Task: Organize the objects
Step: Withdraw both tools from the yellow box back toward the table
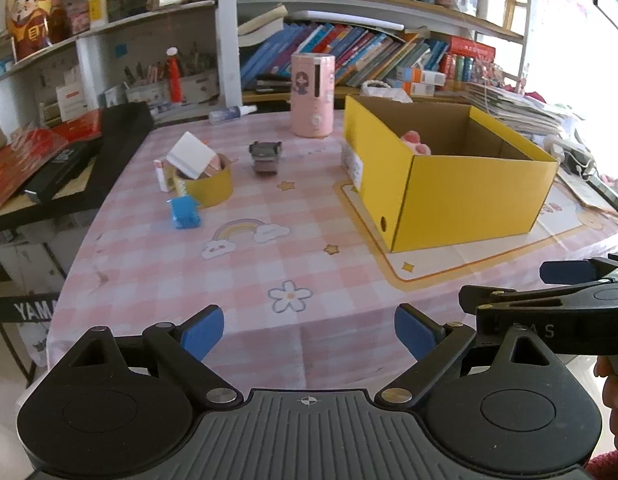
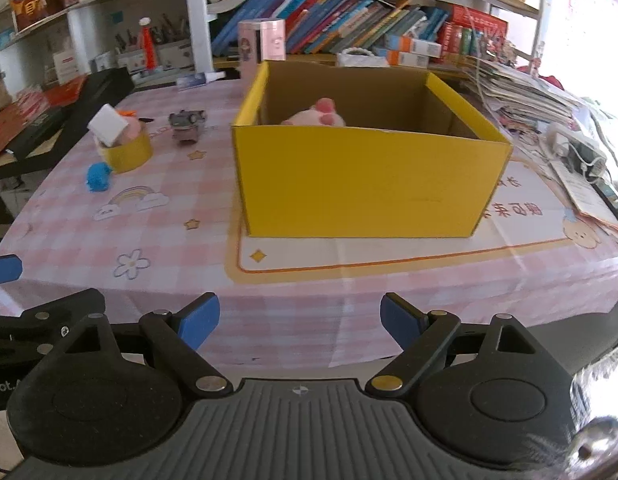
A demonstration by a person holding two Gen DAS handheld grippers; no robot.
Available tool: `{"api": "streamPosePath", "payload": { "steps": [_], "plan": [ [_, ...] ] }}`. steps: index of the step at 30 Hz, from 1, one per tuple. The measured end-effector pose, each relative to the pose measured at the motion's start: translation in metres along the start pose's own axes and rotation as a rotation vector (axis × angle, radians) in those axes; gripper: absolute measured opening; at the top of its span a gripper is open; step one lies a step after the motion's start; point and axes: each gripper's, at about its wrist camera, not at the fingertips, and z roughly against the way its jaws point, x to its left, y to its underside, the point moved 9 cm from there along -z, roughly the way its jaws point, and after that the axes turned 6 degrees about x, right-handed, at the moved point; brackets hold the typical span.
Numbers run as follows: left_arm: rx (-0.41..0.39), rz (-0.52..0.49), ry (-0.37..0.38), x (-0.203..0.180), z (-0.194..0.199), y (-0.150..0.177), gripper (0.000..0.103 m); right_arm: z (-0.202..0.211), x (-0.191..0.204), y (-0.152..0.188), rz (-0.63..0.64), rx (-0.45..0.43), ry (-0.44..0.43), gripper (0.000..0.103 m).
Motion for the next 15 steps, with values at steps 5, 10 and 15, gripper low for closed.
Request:
{"api": "streamPosePath", "payload": {
  "steps": [5, 10, 15],
  "plan": [
    [-0.005, 0.006, -0.013, 0.008, 0.003, 0.002, 0.094, 0.001, 0.015, 0.0, 0.028, -0.005, -0.02, 0.087],
    [-0.014, 0.017, -0.027, 0.017, 0.007, 0.003, 0.094, 0.002, 0.024, -0.001, 0.039, -0.011, -0.033, 0.087],
    [-0.027, 0.032, -0.045, 0.029, 0.013, 0.003, 0.094, 0.003, 0.037, -0.005, 0.056, -0.025, -0.049, 0.087]
  ]
}}
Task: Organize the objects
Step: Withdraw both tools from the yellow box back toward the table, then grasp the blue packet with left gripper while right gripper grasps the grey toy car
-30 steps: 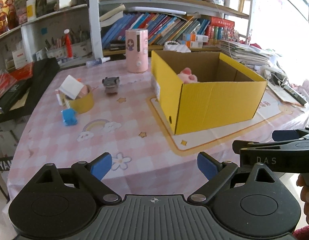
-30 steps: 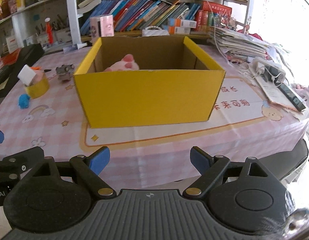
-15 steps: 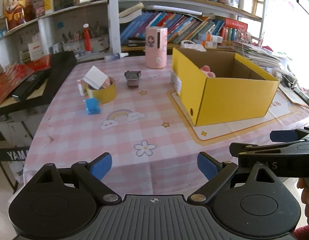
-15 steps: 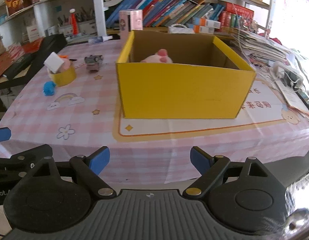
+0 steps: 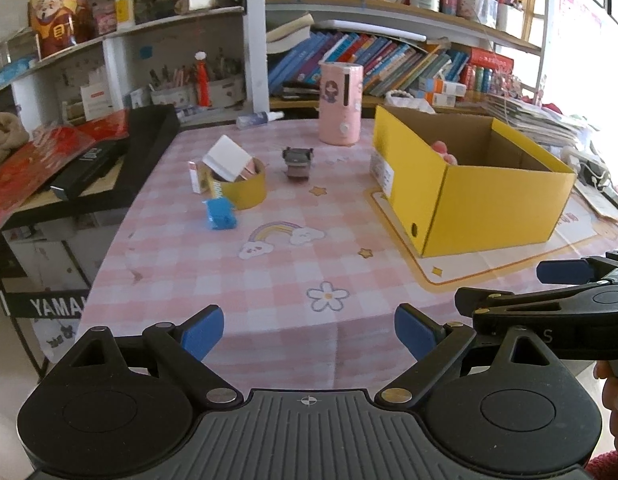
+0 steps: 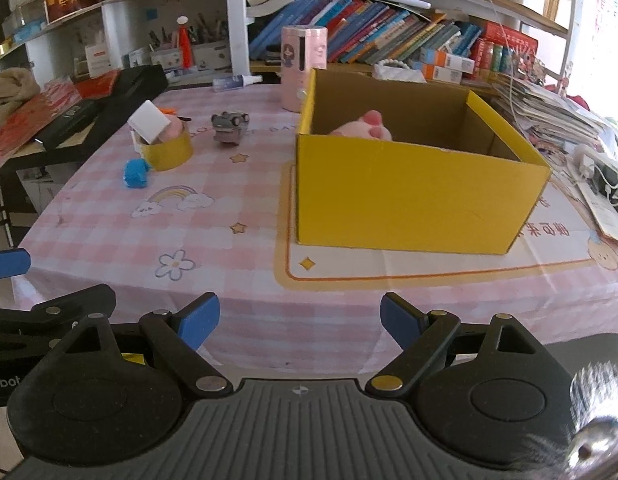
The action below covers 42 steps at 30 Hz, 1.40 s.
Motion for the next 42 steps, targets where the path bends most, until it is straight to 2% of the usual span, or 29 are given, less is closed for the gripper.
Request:
{"api": "streamPosePath", "payload": {
  "steps": [13, 24, 34, 42],
  "plan": [
    [-0.025, 0.055, -0.047, 0.037, 0.009, 0.0, 0.094, -0.001, 0.039, -0.016, 0.057, -0.026, -0.047, 0.086],
    [-0.029, 0.107, -0.074, 0.06, -0.003, -0.01, 0.094, -0.021, 0.059, -0.036, 0.1, -0.023, -0.089, 0.085],
    [-0.045, 0.181, -0.108, 0.088, -0.028, -0.041, 0.094, -0.052, 0.079, -0.077, 0.166, -0.031, -0.134, 0.084],
    [-0.023, 0.219, -0.124, 0.099, -0.06, -0.064, 0.092, -0.084, 0.086, -0.115, 0.203, -0.03, -0.162, 0.079]
  ]
}}
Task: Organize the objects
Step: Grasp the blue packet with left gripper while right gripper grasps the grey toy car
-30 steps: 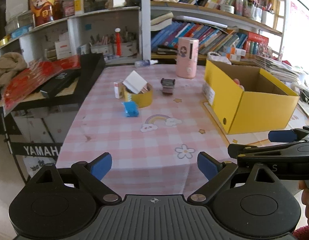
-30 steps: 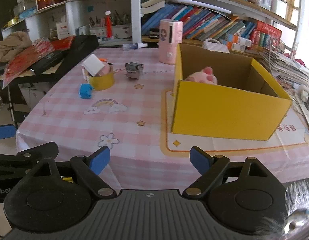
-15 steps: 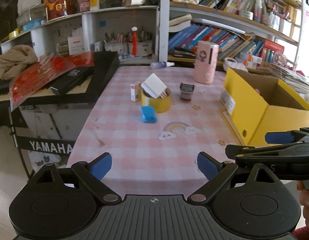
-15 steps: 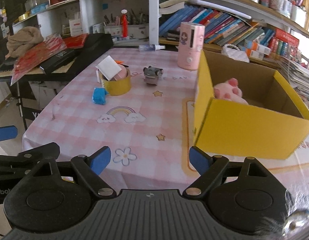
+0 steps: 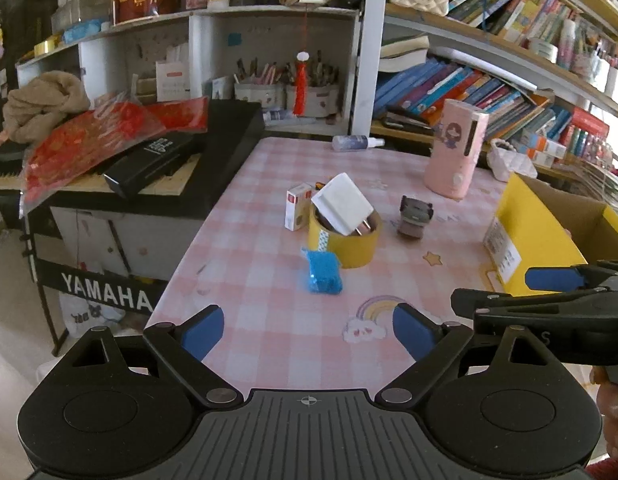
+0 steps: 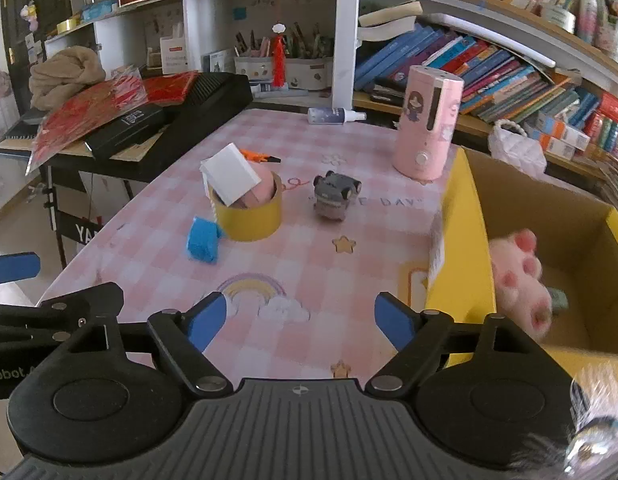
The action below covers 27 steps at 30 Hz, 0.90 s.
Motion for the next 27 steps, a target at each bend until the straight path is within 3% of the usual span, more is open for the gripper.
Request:
{"api": "streamPosePath", "payload": {
  "steps": [9, 12, 19, 25, 27],
  "plan": [
    [0.021, 0.021, -0.027, -0.004, -0.042, -0.029, 0.089, -0.04, -0.016, -0.042, -0.027, 0.0, -0.012, 0.075],
    [0.043, 0.017, -0.028, -0.007, -0.06, -0.036, 0.082, -0.054, -0.025, -0.058, -0.069, -0.003, -0.012, 0.075],
    [0.107, 0.0, -0.045, -0.014, -0.104, -0.042, 0.079, -0.084, -0.039, -0.089, -0.168, 0.019, -0.019, 0.075],
    [0.185, -0.016, -0.072, -0.015, -0.136, -0.037, 0.057, -0.107, -0.043, -0.103, -0.186, 0.03, 0.0, 0.075],
    [0.209, -0.025, -0.068, -0.016, -0.143, -0.034, 0.04, -0.115, -0.046, -0.106, -0.194, 0.041, 0.008, 0.075]
  ]
}}
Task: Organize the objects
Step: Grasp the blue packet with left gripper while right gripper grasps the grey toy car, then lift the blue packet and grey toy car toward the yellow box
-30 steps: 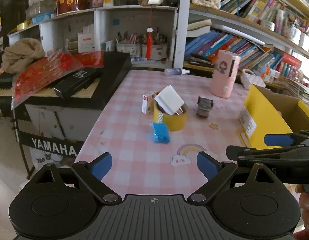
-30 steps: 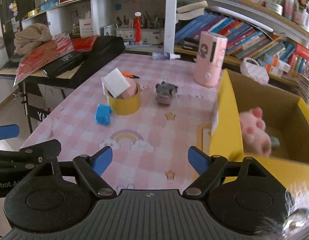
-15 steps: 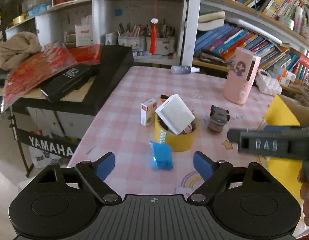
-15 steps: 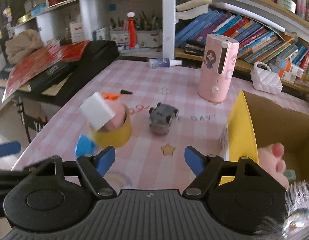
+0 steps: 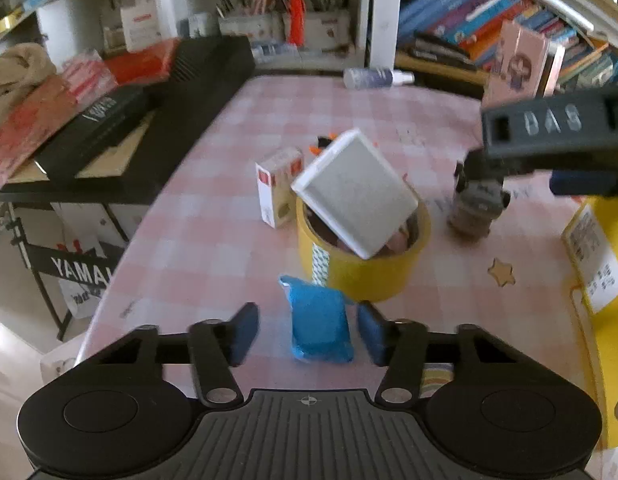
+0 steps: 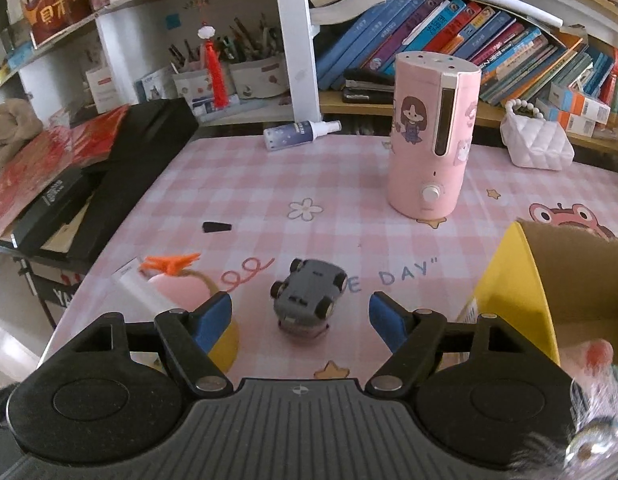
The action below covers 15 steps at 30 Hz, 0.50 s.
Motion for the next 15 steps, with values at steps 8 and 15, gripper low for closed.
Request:
{"api": "streamPosePath", "payload": {
  "steps": [8, 15],
  "plan": [
    [-0.004, 0.017, 0.029, 0.007, 0.005, 0.002, 0.027, -0.044, -0.004, -0.007, -0.073, 0.11, 0.014, 0.075],
    [-0.022, 0.051, 0.058, 0.016, 0.022, 0.002, 0.027, -0.074, -0.004, -0.006, -0.093, 0.174, 0.027, 0.074]
  ]
}}
